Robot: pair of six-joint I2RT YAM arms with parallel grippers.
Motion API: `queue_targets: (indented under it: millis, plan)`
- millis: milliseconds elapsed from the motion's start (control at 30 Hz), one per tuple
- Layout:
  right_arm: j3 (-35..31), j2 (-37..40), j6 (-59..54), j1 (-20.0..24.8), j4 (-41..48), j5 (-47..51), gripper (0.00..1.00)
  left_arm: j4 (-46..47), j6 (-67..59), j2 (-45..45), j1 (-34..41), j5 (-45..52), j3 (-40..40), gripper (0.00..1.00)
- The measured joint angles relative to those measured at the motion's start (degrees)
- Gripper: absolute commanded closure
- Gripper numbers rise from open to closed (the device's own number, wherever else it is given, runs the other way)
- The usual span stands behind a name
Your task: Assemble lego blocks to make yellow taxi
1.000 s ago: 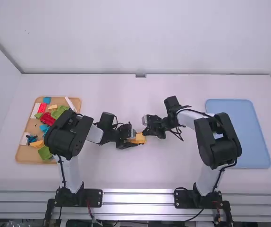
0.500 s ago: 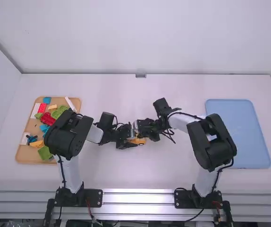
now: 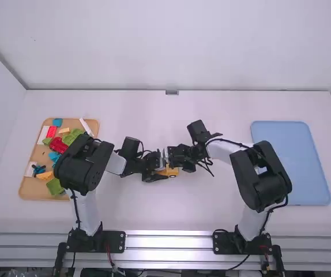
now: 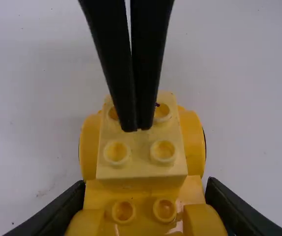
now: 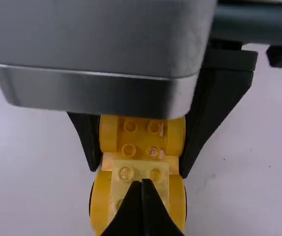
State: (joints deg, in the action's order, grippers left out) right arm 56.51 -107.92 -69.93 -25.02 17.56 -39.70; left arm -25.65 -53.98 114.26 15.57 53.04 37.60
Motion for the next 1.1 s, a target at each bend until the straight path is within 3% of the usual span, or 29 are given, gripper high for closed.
queue_targets:
  millis: [400,633,800,900,1000,1100]
  plan:
    - [-0.5,0.7,-4.3,0.9,3.9,6.8,1.00,0.3,-0.1,0.0,0.0,0.3,0.0,0.52]
    - [-3.0,0.6,-3.3,1.3,-1.4,9.1,1.00,0.3,-0.1,0.0,0.0,0.3,0.0,0.52]
    - [-3.1,0.8,-3.4,4.7,0.7,2.2,1.00,0.3,-0.1,0.0,0.0,0.3,0.0,0.52]
    - [-3.1,2.0,-5.7,8.8,2.3,-7.0,1.00,0.3,0.0,0.0,0.0,0.3,0.0,0.52]
    - [-3.1,3.0,-7.2,11.6,0.6,-15.5,1.00,0.3,-0.1,0.0,0.0,0.3,0.0,0.52]
    - [-3.9,3.0,-5.6,10.9,-5.8,-19.6,1.00,0.3,0.0,0.0,0.0,0.3,0.0,0.52]
